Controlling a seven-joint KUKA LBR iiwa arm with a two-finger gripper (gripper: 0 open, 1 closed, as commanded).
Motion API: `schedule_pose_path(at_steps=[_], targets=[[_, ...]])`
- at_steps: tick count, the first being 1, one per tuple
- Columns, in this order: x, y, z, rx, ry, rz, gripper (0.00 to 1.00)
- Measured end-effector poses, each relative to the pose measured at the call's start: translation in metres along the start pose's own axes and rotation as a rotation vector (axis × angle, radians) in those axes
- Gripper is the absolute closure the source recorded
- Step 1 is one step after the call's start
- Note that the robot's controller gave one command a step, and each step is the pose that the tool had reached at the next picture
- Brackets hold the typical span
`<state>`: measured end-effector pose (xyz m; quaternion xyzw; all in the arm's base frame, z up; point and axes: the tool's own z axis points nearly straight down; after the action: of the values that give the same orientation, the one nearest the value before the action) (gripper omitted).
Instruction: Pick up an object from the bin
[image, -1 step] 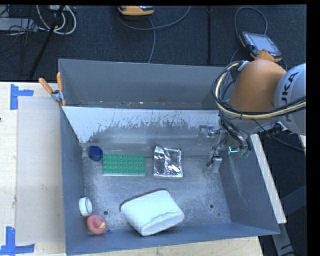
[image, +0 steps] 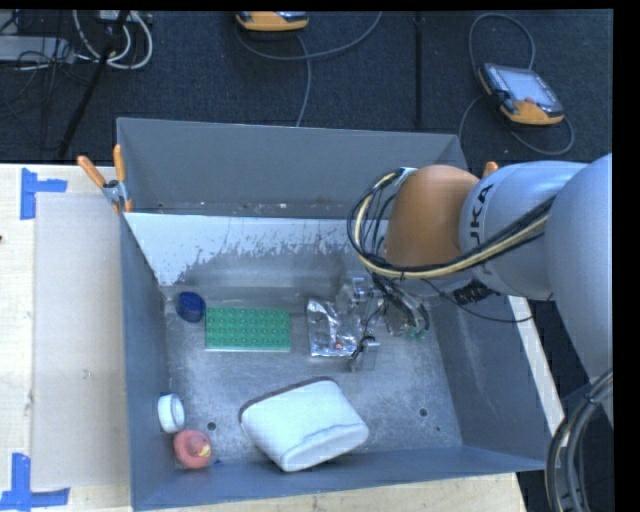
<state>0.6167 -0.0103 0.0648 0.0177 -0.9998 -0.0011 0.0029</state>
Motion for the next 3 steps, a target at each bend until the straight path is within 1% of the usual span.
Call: schedule_pose_path(at_steps=[1,2,3], targets=[[-0.002,-0.002,-0.007,0.002,-0.006,0.001,1.00],[0.016,0.027,-0.006,0.002,-0.009,-0.026,1.00],[0.010,0.043,-0.182,0.002,-0.016,-0.052,1.00]])
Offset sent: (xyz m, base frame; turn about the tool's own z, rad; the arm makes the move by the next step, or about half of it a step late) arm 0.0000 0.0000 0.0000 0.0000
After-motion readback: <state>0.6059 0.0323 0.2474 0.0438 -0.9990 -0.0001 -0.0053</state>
